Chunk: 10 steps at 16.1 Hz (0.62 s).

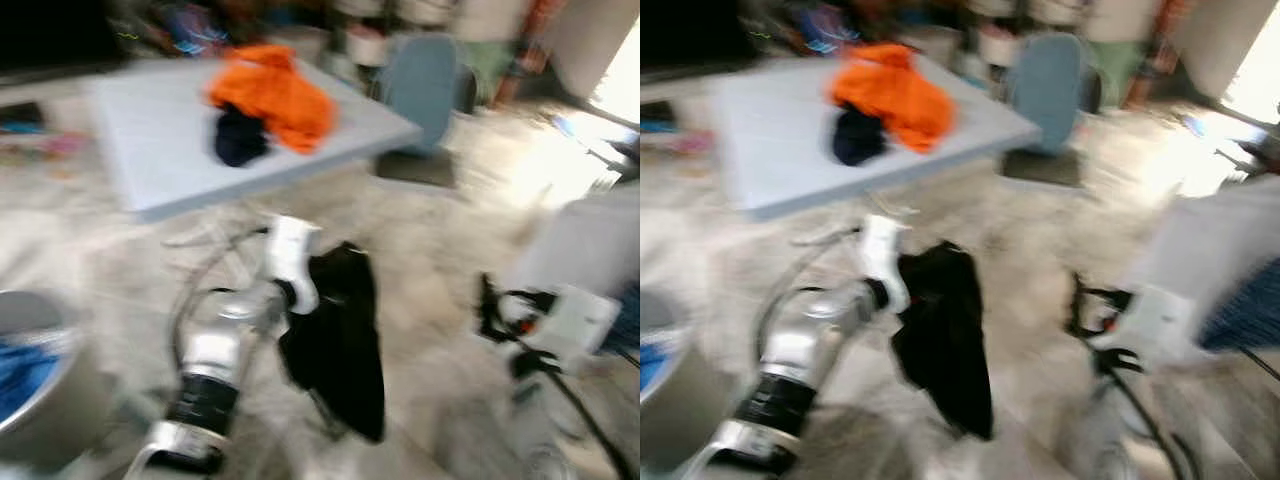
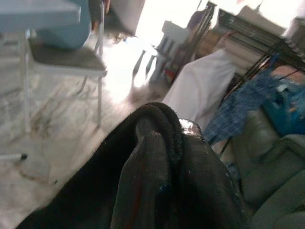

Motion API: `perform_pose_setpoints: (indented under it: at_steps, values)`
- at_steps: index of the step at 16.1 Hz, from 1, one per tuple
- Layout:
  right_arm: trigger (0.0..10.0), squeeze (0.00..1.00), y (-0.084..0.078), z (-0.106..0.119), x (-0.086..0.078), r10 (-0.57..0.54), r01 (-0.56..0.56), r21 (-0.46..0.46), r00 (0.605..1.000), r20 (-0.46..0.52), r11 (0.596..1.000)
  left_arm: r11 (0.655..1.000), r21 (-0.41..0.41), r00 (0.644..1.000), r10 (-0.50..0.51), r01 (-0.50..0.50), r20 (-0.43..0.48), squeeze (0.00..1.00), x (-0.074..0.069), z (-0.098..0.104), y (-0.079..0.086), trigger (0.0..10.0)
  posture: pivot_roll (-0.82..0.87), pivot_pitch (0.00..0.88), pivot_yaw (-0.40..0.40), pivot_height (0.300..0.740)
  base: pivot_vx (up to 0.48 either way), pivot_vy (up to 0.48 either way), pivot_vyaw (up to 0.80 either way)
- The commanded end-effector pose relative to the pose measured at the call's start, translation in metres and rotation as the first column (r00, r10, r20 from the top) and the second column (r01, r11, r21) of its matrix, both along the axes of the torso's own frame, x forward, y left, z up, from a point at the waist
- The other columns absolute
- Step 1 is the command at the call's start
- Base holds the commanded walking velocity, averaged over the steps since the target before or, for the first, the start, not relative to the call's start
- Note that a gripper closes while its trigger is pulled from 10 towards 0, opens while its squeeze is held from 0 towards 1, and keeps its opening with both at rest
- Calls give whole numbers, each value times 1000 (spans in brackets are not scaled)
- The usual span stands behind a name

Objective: Hang hanger

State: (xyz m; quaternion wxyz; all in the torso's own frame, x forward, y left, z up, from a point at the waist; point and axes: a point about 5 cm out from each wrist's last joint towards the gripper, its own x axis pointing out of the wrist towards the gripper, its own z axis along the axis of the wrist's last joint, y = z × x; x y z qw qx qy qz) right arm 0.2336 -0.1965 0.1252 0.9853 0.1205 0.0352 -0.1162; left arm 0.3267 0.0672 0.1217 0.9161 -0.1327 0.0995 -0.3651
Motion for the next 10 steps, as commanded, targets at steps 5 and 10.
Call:
perform_pose_setpoints:
  at_steps: [5,10]
  values:
    - [10000,0,-8,2,-2,-33,33,-16,999,1,999,1000,-12,999,-15,15,49,0,8,12,-11,10000,11,0,-55,740,325,0,-800]
    - [10000,0,-8,3,-1,-35,35,-13,999,3,999,1000,0,999,-22,22,47,0,9,10,-12,10000,11,0,-52,740,313,244,-798]
